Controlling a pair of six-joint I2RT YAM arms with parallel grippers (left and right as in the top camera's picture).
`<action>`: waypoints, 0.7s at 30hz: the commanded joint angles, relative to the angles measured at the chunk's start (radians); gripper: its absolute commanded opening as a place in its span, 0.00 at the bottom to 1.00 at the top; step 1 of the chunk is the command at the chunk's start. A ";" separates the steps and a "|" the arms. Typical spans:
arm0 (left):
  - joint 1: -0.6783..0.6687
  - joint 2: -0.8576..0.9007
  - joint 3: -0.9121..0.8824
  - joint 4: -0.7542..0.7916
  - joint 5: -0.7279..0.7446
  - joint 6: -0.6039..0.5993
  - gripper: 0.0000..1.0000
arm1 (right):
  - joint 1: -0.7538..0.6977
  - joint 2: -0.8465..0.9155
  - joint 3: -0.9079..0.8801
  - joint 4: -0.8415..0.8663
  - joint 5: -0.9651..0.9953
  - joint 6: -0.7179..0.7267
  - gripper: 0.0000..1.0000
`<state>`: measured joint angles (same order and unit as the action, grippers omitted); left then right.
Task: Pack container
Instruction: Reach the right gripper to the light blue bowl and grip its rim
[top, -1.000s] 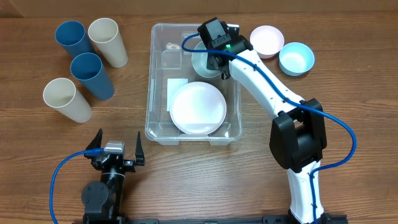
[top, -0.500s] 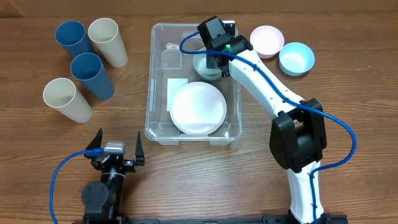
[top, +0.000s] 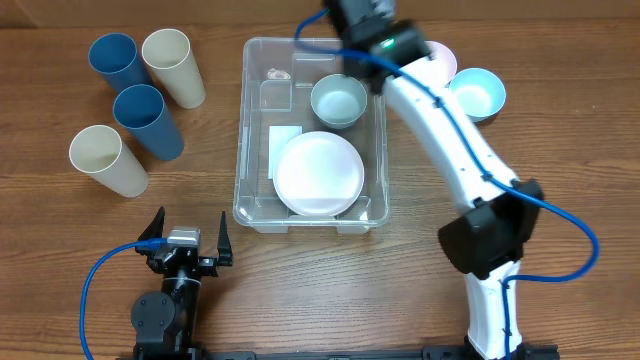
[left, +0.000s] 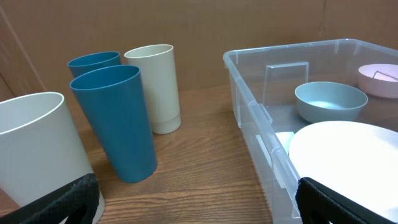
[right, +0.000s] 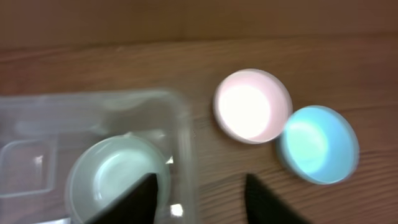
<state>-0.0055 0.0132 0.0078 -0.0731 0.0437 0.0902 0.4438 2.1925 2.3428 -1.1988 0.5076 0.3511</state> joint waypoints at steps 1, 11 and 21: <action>0.006 -0.009 -0.003 -0.001 -0.003 0.026 1.00 | -0.146 -0.082 0.061 -0.051 0.037 0.146 0.61; 0.006 -0.009 -0.003 -0.001 -0.003 0.026 1.00 | -0.544 -0.020 -0.034 -0.122 -0.338 0.258 0.82; 0.006 -0.009 -0.003 -0.001 -0.003 0.026 1.00 | -0.572 0.136 -0.183 -0.090 -0.379 0.253 0.69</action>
<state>-0.0055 0.0132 0.0082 -0.0731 0.0437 0.0902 -0.1337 2.3077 2.1803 -1.2987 0.1562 0.5976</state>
